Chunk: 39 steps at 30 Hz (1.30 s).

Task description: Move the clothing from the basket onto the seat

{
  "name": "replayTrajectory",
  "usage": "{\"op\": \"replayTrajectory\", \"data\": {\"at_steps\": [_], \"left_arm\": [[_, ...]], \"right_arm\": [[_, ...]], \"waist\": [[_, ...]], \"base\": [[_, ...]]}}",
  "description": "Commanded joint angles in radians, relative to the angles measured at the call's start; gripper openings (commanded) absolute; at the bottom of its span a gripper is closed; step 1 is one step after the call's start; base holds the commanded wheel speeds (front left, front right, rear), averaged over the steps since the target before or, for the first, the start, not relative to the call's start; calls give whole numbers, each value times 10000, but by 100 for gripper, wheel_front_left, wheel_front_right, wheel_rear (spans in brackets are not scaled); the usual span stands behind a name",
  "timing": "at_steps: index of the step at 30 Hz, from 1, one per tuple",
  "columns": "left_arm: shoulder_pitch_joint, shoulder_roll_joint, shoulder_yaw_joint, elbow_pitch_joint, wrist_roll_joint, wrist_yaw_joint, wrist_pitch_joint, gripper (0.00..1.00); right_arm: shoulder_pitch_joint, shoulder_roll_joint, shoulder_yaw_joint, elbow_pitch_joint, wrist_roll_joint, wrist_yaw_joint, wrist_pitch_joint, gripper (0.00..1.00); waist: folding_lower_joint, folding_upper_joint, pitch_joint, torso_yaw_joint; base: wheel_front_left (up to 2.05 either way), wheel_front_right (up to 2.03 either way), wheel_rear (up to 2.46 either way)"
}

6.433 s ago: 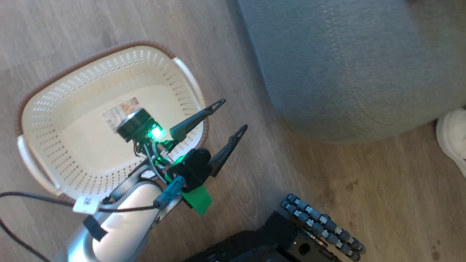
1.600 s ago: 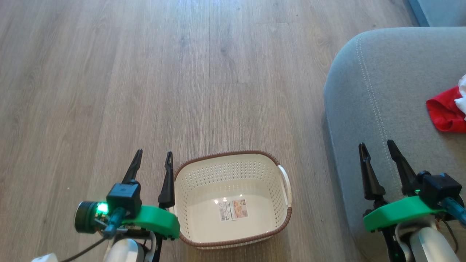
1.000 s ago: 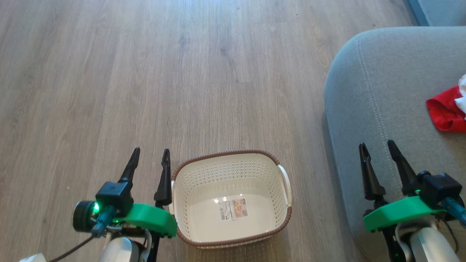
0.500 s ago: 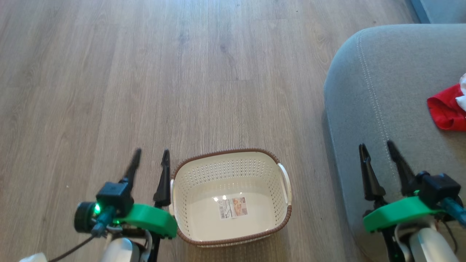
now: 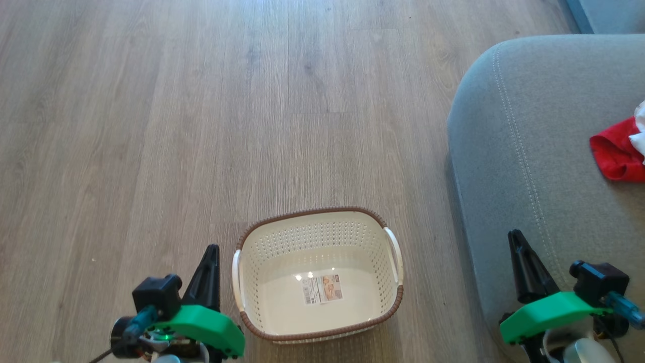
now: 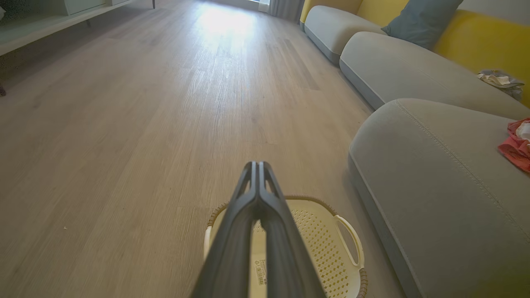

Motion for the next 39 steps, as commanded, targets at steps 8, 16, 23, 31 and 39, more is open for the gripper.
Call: {"op": "replayTrajectory", "data": {"at_steps": [8, 16, 23, 31, 39], "left_arm": [[-439, 78, 306, -245, -1123, -211, 204, 0], [-493, 118, 464, -193, -2055, -373, 393, 0], [-531, 143, 591, -174, -2751, -492, 540, 0], [-571, 169, 770, -157, -3670, -651, 743, 0], [-615, 190, 958, -131, -4586, -810, 954, 0]], "right_arm": [[-397, 4, -192, -313, 1046, 12, 276, 0], [-456, 52, -277, -304, 1902, 18, 493, 0], [-500, 90, -344, -298, 2544, 21, 659, 0], [-558, 144, -437, -290, 3396, 27, 884, 0], [-618, 202, -535, -282, 4248, 32, 1113, 0]], "waist": [[0, 0, -37, -11], [0, 0, -72, -21], [0, 0, -97, -29], [0, 0, -131, -40], [0, 0, -165, -50]], "base": [[0, 0, 0], [0, 0, 0], [0, 0, 0], [0, 0, 0], [0, 0, 0]]}}
